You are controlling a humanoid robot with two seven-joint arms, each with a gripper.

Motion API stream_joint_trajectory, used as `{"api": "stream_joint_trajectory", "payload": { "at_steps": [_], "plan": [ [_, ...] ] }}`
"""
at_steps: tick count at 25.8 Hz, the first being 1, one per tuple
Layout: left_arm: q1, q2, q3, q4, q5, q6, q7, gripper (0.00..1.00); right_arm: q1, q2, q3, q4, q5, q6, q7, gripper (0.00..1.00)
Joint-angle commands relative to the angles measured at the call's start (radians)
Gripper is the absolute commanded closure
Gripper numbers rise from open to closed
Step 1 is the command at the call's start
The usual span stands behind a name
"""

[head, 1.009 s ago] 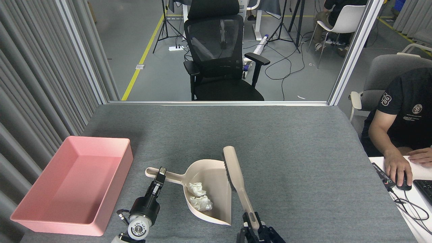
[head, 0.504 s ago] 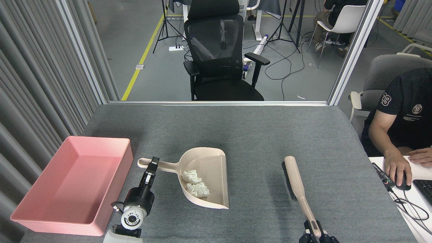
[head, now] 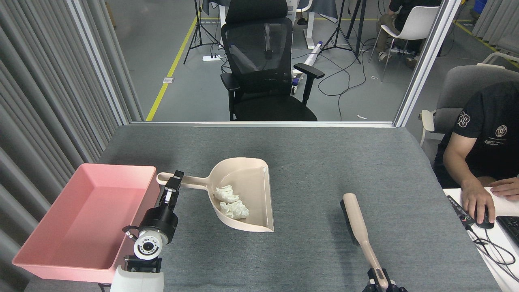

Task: Sweep and dump garbage into bin
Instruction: 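Carry the dustpan with the left gripper over the pink bin, then tilt the dustpan with the left gripper to dump trash into the bin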

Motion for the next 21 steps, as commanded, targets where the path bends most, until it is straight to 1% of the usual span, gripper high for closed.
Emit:
{"api": "stream_joint_trajectory", "payload": {
  "at_steps": [1,3,9,12,14,16,18,20,21],
  "plan": [
    [-0.003,0.010,0.002,-0.021,0.005,0.019,-0.013,0.87,0.001,0.001,0.000,0.000,0.000,-0.001,0.000,0.83],
    [-0.001,0.038,0.004,-0.024,0.034,0.030,-0.013,0.87,0.001,0.001,0.000,0.000,0.000,-0.001,0.000,0.82],
    [0.006,0.158,0.005,-0.076,0.142,0.068,-0.019,0.88,0.001,-0.002,0.000,-0.002,-0.002,-0.007,0.000,0.82],
    [0.008,0.219,0.013,-0.107,0.229,0.107,-0.039,0.89,-0.001,-0.002,-0.002,-0.002,-0.003,-0.018,0.000,0.82],
    [0.008,0.282,0.015,-0.117,0.294,0.122,-0.039,0.89,-0.001,0.000,-0.002,-0.002,-0.003,-0.018,0.000,0.82],
    [0.011,0.363,0.022,-0.122,0.314,0.108,-0.037,0.89,-0.001,0.000,-0.002,-0.003,-0.003,-0.019,0.000,0.82],
    [0.031,0.438,0.077,-0.113,0.329,0.100,-0.044,0.89,-0.002,0.001,-0.002,-0.009,-0.005,-0.019,0.000,0.82],
    [0.038,0.489,0.133,-0.074,0.384,0.090,-0.067,0.89,-0.002,-0.002,-0.003,-0.011,-0.005,-0.019,0.000,0.82],
    [0.038,0.516,0.140,-0.041,0.403,0.084,-0.076,0.89,-0.002,-0.002,-0.003,-0.011,-0.007,-0.019,0.000,0.82]
  ]
}}
